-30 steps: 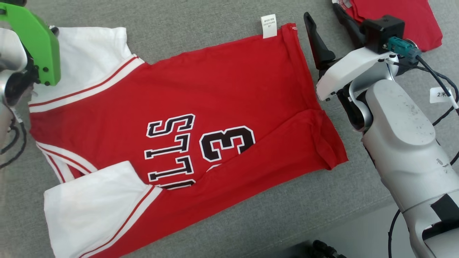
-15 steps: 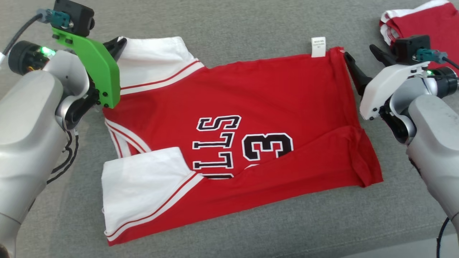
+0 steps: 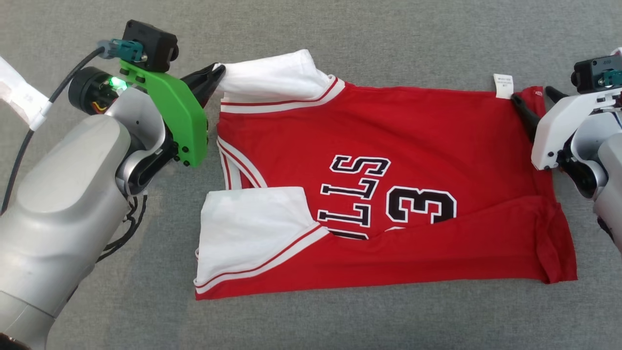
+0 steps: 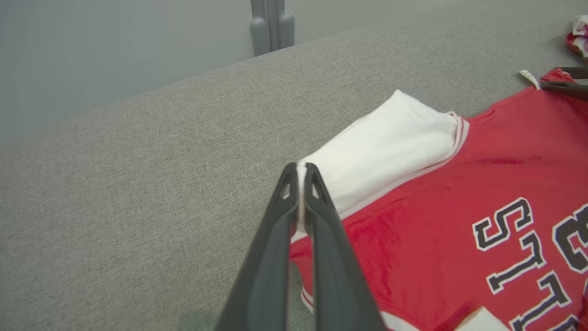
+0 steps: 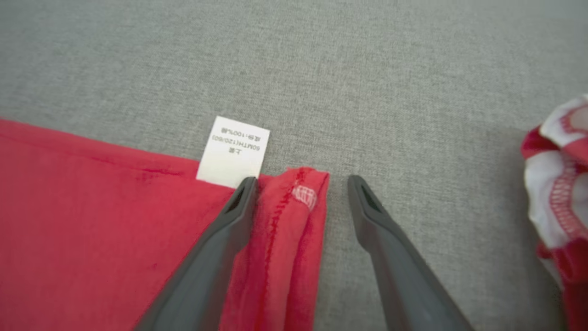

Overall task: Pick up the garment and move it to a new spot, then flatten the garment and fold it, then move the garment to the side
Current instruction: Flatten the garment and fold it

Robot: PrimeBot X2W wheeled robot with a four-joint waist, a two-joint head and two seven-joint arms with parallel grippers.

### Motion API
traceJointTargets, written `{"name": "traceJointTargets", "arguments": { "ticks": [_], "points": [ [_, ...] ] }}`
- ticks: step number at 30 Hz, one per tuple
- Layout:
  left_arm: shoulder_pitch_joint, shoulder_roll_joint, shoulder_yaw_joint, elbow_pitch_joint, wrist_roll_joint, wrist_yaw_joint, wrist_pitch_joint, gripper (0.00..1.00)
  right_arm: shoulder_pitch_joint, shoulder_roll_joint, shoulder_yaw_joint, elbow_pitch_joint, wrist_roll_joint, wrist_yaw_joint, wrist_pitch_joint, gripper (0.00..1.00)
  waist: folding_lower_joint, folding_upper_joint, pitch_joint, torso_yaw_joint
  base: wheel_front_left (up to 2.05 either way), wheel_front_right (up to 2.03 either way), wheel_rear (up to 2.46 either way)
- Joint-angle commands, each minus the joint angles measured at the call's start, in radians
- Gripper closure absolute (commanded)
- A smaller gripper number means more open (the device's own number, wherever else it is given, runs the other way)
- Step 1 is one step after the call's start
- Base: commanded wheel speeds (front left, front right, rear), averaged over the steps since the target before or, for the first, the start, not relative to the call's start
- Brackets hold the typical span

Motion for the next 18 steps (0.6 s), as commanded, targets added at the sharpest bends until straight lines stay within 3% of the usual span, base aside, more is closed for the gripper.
{"name": "traceJointTargets", "arguments": {
  "ticks": [1,8,9,10,18],
  "points": [
    [0.017,-0.007,-0.001,-0.004,0.003,0.004,-0.008,1.0,-0.011,-0.011,0.019,0.015,-0.011,-0.001,0.005,0.0,-0.0001,0.0,0.012,0.015,0.0,0.0,0.0],
    [0.021,-0.004,-0.005,-0.002,0.004,0.004,-0.02,1.0,-0.031,0.006,0.069,0.056,0.023,-0.001,0.03,0.0,-0.0001,0.0,0.019,0.01,0.0,0.0,0.0],
    [0.019,-0.002,-0.007,0.0,0.006,0.003,-0.021,1.0,-0.034,0.005,0.078,0.06,0.027,-0.001,0.035,0.83,-0.0001,0.0,0.02,0.008,0.0,0.0,0.0],
    [0.016,0.0,-0.007,0.003,0.01,0.004,-0.022,1.0,-0.037,0.004,0.084,0.062,0.029,-0.001,0.032,1.0,-0.0001,0.0,0.02,0.006,0.0,0.0,0.0],
    [-0.033,0.007,0.0,0.047,0.058,0.03,-0.086,1.0,-0.114,-0.016,0.1,0.066,0.028,-0.001,-0.074,1.0,-0.0001,0.0,0.03,-0.02,0.0,0.0,0.0]
  ]
}}
